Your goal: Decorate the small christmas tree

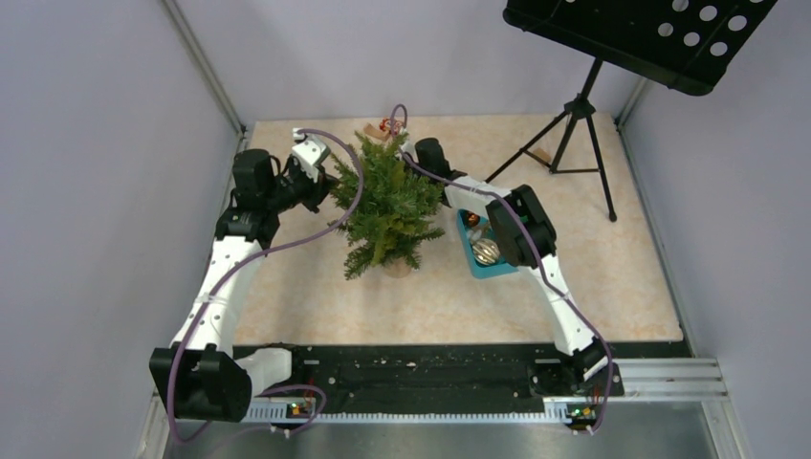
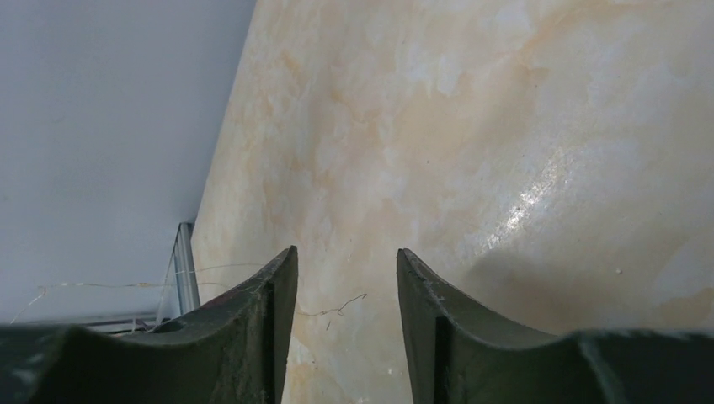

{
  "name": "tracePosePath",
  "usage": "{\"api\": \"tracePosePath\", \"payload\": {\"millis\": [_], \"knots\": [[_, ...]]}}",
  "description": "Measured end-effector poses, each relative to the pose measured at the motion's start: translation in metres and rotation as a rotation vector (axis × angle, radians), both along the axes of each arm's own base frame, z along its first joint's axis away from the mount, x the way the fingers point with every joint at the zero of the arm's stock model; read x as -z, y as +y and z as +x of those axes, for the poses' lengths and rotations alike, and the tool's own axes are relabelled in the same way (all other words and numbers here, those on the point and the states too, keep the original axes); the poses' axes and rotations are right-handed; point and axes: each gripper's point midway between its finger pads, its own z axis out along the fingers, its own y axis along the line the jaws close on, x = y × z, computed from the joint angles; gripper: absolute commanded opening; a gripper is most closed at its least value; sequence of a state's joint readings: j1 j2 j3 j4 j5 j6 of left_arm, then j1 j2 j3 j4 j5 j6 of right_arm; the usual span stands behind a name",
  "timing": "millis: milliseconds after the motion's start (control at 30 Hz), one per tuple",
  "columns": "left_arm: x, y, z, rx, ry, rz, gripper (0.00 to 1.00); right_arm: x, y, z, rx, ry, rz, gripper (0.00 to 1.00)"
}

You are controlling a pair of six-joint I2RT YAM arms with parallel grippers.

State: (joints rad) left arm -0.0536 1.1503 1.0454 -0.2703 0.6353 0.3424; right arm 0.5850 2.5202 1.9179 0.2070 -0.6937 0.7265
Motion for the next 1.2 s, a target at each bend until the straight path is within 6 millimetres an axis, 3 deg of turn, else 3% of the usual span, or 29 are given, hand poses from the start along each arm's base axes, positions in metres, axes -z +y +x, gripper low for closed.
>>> {"api": "tracePosePath", "payload": {"millis": [133, 267, 600, 733, 833, 1000, 1200], "knots": [[0.000, 0.000, 0.000, 0.000, 0.000, 0.000, 0.00, 0.005, 0.001, -0.002, 0.005, 0.011, -0.014, 0.29], [0.000, 0.000, 0.000, 0.001, 0.000, -0.001, 0.00, 0.008, 0.002, -0.002, 0.015, 0.015, -0.027, 0.00], [0.000, 0.000, 0.000, 0.004, -0.001, 0.000, 0.00, 0.016, -0.008, 0.000, 0.047, 0.023, -0.052, 0.00], [0.001, 0.001, 0.000, 0.003, -0.007, 0.013, 0.25, 0.010, -0.023, 0.011, 0.084, 0.015, -0.060, 0.00], [0.004, 0.005, 0.001, -0.010, -0.005, 0.036, 0.40, -0.014, -0.044, 0.032, 0.139, -0.030, -0.054, 0.00], [0.007, 0.011, -0.003, -0.028, -0.008, 0.080, 0.52, -0.089, -0.088, 0.068, 0.249, -0.178, -0.024, 0.00], [0.000, 0.016, -0.013, -0.039, -0.027, 0.110, 0.63, -0.167, -0.119, 0.081, 0.343, -0.377, -0.035, 0.00]]}}
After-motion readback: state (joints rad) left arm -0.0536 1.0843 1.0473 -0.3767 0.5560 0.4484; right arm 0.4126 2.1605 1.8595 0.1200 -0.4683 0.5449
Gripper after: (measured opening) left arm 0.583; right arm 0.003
